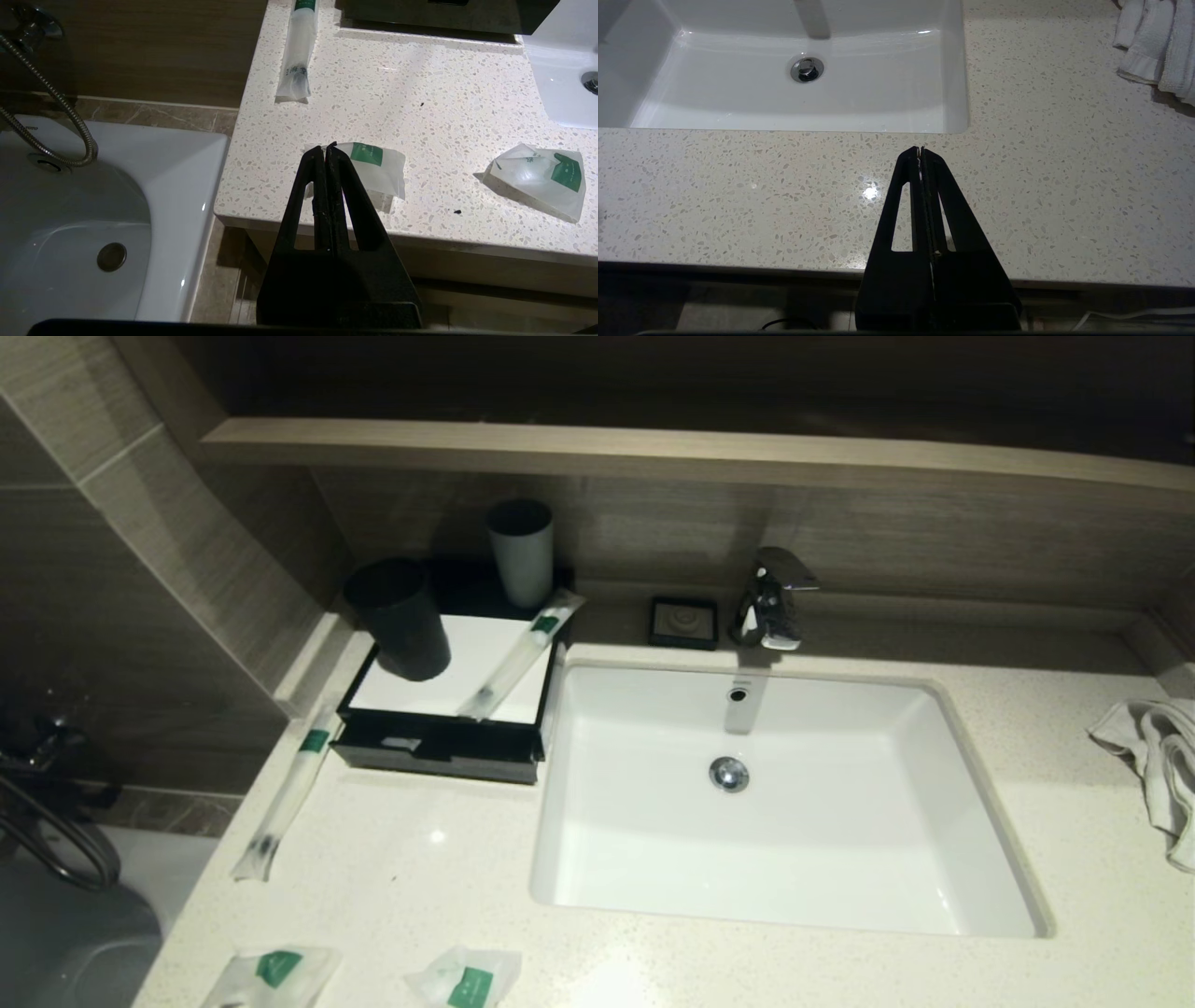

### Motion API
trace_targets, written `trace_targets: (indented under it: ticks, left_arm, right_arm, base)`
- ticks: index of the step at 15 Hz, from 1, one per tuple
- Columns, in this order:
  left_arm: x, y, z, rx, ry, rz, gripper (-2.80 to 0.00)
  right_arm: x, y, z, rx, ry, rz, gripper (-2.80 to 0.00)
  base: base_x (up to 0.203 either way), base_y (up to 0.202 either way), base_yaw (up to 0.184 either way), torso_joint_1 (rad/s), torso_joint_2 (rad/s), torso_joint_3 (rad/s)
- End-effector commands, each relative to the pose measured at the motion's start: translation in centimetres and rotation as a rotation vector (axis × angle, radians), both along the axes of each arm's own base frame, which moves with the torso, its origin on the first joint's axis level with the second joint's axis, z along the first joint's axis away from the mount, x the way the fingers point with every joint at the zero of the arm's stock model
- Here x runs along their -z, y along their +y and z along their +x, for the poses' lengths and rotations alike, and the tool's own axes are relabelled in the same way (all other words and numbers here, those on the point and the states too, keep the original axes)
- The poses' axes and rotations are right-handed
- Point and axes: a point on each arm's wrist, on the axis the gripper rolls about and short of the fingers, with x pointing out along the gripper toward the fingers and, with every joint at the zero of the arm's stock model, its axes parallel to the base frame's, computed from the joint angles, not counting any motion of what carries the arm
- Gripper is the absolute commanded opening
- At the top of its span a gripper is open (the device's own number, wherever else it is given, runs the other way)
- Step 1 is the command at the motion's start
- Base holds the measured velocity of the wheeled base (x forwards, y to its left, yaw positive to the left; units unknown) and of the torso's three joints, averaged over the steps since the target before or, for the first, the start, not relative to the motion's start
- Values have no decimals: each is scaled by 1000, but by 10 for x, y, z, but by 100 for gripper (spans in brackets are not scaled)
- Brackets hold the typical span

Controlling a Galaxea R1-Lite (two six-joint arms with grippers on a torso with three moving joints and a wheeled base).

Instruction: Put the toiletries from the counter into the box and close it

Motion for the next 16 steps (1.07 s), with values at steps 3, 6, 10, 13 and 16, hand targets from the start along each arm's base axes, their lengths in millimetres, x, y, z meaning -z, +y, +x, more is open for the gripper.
trace_targets:
  ticks: [3,6,10,13,16]
  left_arm:
    - [1,0,0,0,4,2,-280]
    - [1,0,0,0,4,2,-280]
    - [1,0,0,1,4,3,-280]
    - [1,0,0,0,6,8,-280]
    - [1,0,0,-2,4,3,-280]
  right_arm:
    - [0,0,0,0,1,0,-280]
    - [0,0,0,0,0,0,-280]
    - [0,0,0,0,1,0,-280]
    - [0,0,0,1,-1,0,-280]
    - [0,0,0,1,1,0,-280]
  base:
    - [0,0,0,0,0,0]
    - [0,0,0,0,0,0]
    - [0,0,0,0,0,0]
    - [0,0,0,0,0,0]
    - [0,0,0,0,0,0]
